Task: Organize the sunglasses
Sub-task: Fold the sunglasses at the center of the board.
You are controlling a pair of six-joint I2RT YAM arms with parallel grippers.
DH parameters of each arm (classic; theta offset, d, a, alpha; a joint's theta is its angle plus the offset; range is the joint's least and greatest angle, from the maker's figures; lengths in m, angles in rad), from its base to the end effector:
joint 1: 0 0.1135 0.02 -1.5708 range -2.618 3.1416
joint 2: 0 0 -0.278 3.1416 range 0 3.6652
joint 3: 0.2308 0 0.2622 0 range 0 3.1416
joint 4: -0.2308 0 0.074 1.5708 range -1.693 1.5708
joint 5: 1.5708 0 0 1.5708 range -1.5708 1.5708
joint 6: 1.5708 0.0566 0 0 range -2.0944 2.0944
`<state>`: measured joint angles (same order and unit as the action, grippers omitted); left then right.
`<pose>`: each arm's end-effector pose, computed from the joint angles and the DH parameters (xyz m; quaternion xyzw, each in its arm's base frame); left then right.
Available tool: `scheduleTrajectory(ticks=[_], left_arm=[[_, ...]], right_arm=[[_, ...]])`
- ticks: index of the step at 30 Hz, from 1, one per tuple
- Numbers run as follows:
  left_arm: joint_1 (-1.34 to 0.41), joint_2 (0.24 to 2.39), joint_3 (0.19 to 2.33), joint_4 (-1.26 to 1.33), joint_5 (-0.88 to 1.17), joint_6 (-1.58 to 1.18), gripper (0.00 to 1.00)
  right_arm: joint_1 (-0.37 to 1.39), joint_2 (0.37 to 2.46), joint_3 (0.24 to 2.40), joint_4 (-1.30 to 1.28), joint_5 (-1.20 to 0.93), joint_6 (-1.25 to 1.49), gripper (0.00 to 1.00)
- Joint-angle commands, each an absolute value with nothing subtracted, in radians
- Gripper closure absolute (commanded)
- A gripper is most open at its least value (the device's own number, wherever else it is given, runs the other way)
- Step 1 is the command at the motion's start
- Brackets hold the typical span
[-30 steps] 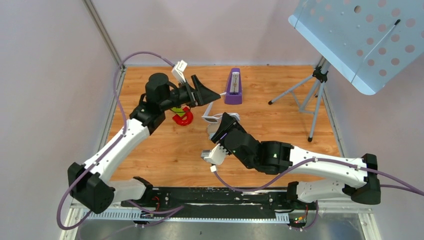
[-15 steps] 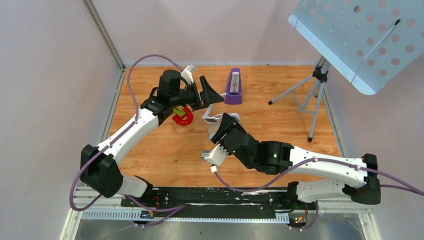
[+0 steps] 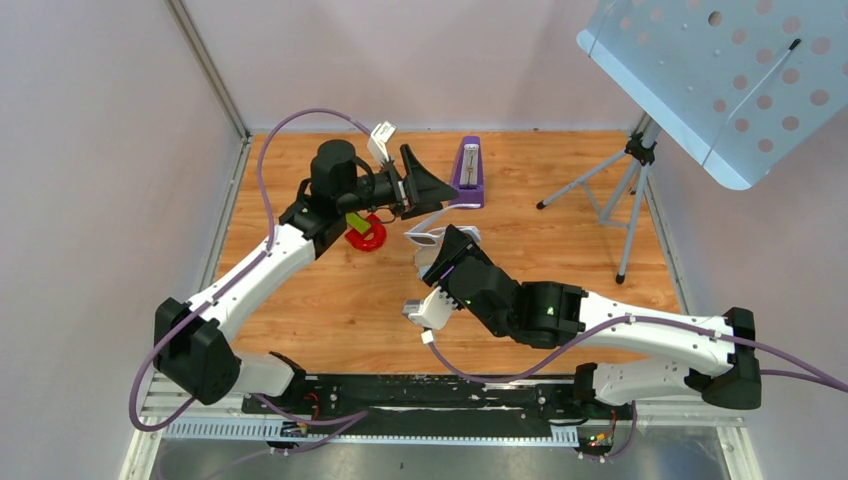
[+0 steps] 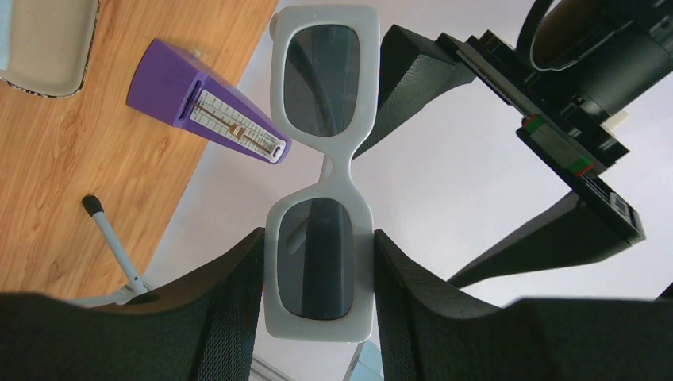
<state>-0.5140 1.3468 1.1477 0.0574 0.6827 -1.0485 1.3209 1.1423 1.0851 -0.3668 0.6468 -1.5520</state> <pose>0.2759 -0.1968 0.3762 0.0236 0.7445 -0.6144 0.2604 0.1002 0.2545 0.3626 -0.7662 0.2775 -0.3245 0.4802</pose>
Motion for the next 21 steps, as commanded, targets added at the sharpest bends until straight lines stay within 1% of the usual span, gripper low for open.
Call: scheduleTrajectory(ticks=[1, 11, 14, 17, 19, 21], left_arm=[[-0.523, 1.301, 1.136, 0.074, 0.71, -1.061, 0.0], [-0.561, 1.255, 1.112, 0.095, 0.734, -1.136, 0.01], [-0.566, 1.22, 1.13, 0.064, 0.706, -1.132, 0.01], [-0.564, 1.191, 1.221, -0.089, 0.623, -1.012, 0.0], [-0.564, 1.195, 1.325, -0.262, 0.515, -0.848, 0.0], [-0.564, 1.216, 1.401, -0.374, 0.421, -0.721, 0.0]], right_arm=[[1.307, 1.144, 1.104, -0.357, 0.653, -1.534, 0.82], [1.289, 1.142, 1.109, -0.354, 0.653, -1.516, 0.82], [1.285, 1.134, 1.104, -0.354, 0.652, -1.51, 0.82], [1.282, 1.121, 1.095, -0.354, 0.651, -1.51, 0.82], [1.283, 1.109, 1.084, -0.354, 0.65, -1.517, 0.82], [1.282, 1.095, 1.068, -0.354, 0.648, -1.542, 0.82]])
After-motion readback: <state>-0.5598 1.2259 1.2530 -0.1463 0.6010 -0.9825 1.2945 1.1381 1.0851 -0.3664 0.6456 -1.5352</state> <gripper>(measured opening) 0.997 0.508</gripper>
